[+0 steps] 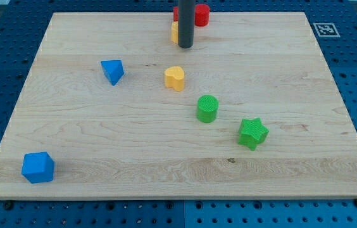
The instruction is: Move yellow heart towards bottom center
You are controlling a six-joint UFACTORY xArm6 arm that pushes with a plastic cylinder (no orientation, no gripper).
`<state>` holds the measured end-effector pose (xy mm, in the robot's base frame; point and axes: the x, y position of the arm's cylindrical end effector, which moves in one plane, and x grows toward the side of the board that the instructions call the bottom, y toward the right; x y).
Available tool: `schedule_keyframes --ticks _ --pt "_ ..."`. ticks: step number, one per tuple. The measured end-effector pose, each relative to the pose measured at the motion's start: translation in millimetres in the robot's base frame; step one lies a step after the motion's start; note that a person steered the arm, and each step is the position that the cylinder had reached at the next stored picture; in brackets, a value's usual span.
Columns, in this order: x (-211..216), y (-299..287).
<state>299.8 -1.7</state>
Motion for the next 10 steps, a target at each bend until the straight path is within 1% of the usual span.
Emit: schedule_keyframes --ticks 1,2,4,5,7,8,9,10 --pt "-7.1 -22.6" --pt "-22.3 -19.3" --pt "-26.5 -13.7" --pt "-11.5 -13.7" --pt "-3.9 -13.8" --pt "7.6 -13.8" --pt "33.8 -13.8" --pt "34.3 -13.8"
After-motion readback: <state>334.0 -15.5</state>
